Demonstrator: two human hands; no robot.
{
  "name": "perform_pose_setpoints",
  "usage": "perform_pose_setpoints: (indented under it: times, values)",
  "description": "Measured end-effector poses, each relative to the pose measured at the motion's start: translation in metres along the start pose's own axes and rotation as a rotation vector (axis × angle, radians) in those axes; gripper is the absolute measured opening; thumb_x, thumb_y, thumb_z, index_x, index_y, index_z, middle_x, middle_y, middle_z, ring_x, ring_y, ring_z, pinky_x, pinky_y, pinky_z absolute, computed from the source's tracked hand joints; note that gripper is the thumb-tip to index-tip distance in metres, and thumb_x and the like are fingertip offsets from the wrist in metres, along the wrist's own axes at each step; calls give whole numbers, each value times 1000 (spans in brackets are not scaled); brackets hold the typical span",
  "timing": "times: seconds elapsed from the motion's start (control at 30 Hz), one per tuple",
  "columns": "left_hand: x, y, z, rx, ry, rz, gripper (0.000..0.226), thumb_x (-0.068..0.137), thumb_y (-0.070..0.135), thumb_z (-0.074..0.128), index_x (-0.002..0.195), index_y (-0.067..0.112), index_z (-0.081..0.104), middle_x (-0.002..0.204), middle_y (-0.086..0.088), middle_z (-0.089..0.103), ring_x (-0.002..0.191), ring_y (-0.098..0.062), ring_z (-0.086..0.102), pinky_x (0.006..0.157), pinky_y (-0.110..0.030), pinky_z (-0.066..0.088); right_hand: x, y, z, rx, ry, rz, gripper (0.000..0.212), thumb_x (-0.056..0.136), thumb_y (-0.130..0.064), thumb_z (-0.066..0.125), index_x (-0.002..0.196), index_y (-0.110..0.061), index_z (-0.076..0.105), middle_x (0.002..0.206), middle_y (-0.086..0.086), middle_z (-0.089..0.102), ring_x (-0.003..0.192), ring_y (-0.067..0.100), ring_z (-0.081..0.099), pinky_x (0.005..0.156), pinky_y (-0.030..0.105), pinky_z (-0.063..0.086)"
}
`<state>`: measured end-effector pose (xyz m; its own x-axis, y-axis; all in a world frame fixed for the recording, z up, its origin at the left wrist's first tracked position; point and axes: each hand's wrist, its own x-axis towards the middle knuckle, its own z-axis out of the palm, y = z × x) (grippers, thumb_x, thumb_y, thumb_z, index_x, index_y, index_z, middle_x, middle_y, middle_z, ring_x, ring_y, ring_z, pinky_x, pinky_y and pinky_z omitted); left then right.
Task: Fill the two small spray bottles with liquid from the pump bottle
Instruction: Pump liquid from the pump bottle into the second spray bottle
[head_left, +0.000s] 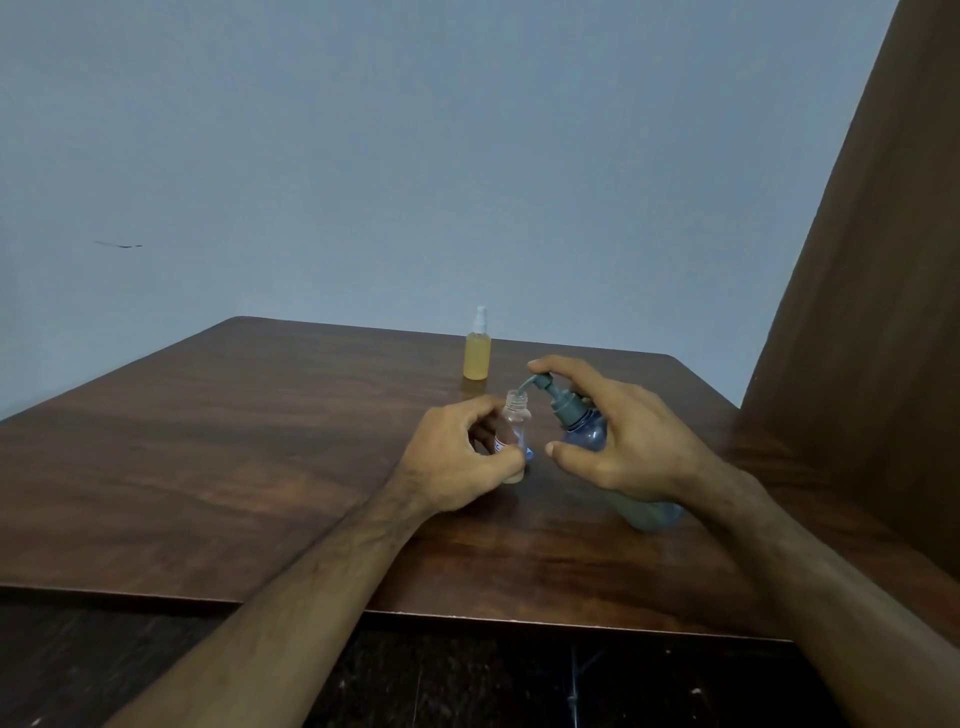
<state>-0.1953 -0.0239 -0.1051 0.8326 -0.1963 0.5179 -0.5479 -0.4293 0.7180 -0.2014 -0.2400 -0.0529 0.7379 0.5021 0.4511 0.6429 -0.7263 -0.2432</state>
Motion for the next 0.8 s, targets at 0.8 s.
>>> perform_pose_setpoints:
  times: [0.8]
  values:
    - [-2, 4, 1, 26, -20, 62, 30, 78, 18, 75, 100, 38, 70, 84, 9, 75, 71, -1, 66, 62, -12, 48, 7, -12, 8, -89, 70, 30, 45, 82, -38, 70, 118, -39, 42, 93, -6, 69, 68, 16, 61, 62, 35, 52]
